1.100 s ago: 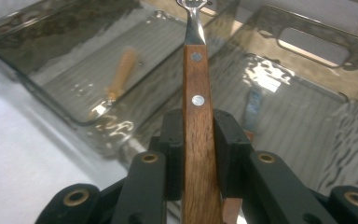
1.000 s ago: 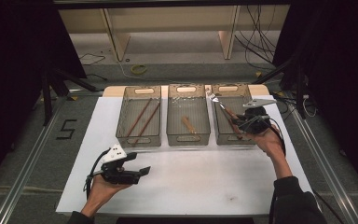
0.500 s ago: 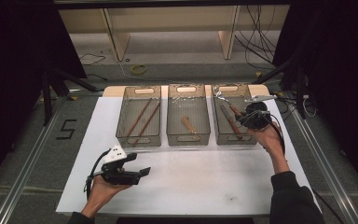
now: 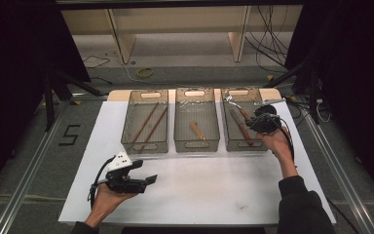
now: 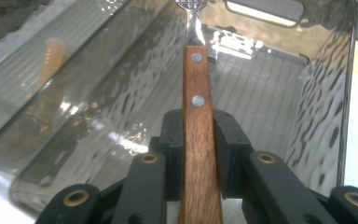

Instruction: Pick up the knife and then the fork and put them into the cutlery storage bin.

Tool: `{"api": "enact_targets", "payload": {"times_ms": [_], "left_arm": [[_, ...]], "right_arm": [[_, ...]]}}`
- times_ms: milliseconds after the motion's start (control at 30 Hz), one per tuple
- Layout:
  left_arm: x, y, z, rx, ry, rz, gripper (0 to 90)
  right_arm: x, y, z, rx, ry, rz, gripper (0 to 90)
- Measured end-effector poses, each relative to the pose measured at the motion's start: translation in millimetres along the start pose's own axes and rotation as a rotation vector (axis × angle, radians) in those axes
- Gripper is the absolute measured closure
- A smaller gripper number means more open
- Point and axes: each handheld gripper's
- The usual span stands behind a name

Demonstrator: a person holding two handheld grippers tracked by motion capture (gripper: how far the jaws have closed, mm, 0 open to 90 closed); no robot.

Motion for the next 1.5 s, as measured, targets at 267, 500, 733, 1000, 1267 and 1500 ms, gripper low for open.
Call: {"api": "enact_targets", "payload": {"times_ms": [267,500,733,1000,1267,1500], "left_arm": [[-0.1,0.2,0.0,-0.001,-0.001,0.000,19.6],[0.2,-0.2,0.0,0.001,-0.001,0.001,19.6],[0.3,-0.4,0.1,0.001,0.000,0.002,19.6],[0.1,-0.4,0.0,0.002,0.001,0.004,19.6],[0.3,-1.3,-0.1,0.007,0.005,0.003,19.5],[0.4,-1.4,0.0,0.011,0.010,0.001,19.4]], "right_arm": [[-4.2,0.5,2.8,-0.001,-0.022,-0.014,75.9],[-10.0,-2.3,2.4,0.002,-0.044,-0.028,75.8],[-15.5,0.8,-0.4,-0.049,-0.080,-0.023,65.1],[-4.8,-1.5,3.0,-0.053,-0.044,0.026,54.3],[11.0,-14.7,3.9,-0.043,0.022,0.085,47.0],[24.3,-31.6,4.3,-0.056,0.079,0.165,39.5]]}}
Point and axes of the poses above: each handheld gripper's, and its own axes: x roughly backward along the jaws, z roughly out of its top, y roughly to its right, and after that the axes turned 12 degrees about y, right-handed
